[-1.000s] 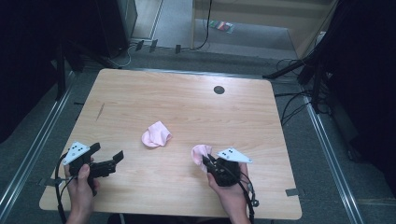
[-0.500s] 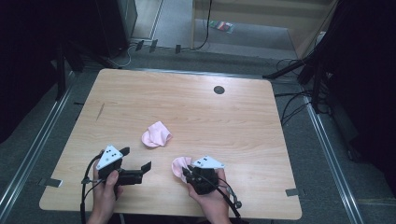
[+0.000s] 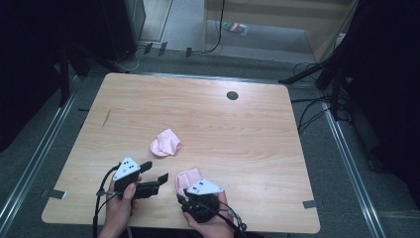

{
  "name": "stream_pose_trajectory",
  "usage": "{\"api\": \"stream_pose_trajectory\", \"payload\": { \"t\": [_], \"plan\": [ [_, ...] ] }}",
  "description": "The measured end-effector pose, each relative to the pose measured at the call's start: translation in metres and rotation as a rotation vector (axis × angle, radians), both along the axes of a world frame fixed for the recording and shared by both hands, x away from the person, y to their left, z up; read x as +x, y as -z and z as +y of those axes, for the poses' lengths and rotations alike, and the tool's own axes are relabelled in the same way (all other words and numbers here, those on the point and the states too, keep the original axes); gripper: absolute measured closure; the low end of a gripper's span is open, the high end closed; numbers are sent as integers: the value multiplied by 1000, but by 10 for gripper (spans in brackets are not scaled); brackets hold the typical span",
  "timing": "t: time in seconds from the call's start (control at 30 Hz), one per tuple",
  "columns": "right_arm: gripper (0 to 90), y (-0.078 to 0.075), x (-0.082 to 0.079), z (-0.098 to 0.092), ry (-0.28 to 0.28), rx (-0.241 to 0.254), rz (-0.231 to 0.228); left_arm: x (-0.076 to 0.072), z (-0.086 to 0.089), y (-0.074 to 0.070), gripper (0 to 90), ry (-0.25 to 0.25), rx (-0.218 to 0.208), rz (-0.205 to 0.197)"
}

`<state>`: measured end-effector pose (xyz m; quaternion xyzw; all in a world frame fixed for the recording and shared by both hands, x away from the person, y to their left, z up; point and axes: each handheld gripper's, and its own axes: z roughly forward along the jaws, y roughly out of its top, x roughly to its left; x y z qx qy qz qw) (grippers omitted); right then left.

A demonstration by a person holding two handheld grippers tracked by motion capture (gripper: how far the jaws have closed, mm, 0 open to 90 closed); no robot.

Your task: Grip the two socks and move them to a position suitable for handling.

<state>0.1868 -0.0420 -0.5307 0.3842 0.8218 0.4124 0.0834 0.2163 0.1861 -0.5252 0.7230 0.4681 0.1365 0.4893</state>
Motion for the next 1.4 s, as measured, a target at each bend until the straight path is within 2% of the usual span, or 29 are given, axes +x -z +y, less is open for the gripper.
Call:
{"api": "stream_pose_trajectory", "payload": {
  "t": [0.07,0.13,0.17,0.2,0.23,0.37,0.43,0.53,0.6,0.63,0.77,0.87,0.97,1.0,1.03,1.07,1.1,1.17,1.2,1.23,1.27,1.3,1.33,1.37,1.4],
  "plan": [
    [664,6,-1,6,2,-34,-8,1,0,1,260,8,-1,18],
    [745,13,-2,11,9,-86,-46,2,0,3,283,9,-15,34],
    [745,13,-2,11,9,-86,-46,2,0,3,285,9,-15,34],
    [786,14,-2,11,7,-99,-53,2,1,3,285,15,-15,38],
    [872,15,-2,10,16,-103,-55,2,0,3,290,19,-19,40],
    [893,15,0,7,18,-81,-48,3,-5,5,287,34,-14,58],
    [898,12,0,4,27,-49,-46,3,-11,7,230,41,12,75],
    [899,10,0,1,29,-26,-37,4,-14,9,206,48,25,87],
    [899,8,1,-1,31,-9,-28,5,-14,10,199,59,-10,97],
    [899,6,2,-4,35,20,-12,6,-13,11,197,54,-22,103],
    [899,3,3,-10,49,52,4,8,-14,13,213,53,-15,117],
    [899,-3,4,-18,63,100,13,9,-17,13,269,68,-26,122],
    [898,-10,6,-27,80,132,8,11,-24,13,298,92,-11,129],
    [898,-13,8,-33,84,164,23,12,-27,14,332,92,5,131],
    [898,-13,8,-33,84,164,23,13,-30,15,332,91,18,133],
    [898,-16,10,-41,95,213,55,14,-33,16,404,95,26,145],
    [898,-18,12,-45,104,232,66,15,-39,20,447,94,65,154],
    [898,-22,15,-54,115,264,74,16,-43,22,574,102,94,162],
    [898,-25,16,-60,126,283,82,16,-43,22,702,102,94,162],
    [897,-28,18,-68,141,297,79,18,-42,22,801,156,80,211],
    [897,-28,18,-68,141,297,79,18,-42,22,859,156,80,211],
    [897,-32,21,-81,180,309,72,19,-37,21,897,158,82,208],
    [897,-32,21,-81,180,309,72,19,-37,21,900,158,82,208],
    [898,-34,25,-96,220,312,68,20,-30,19,900,156,65,216],
    [898,-34,25,-96,220,312,68,20,-30,19,900,156,65,216]
  ]
}}
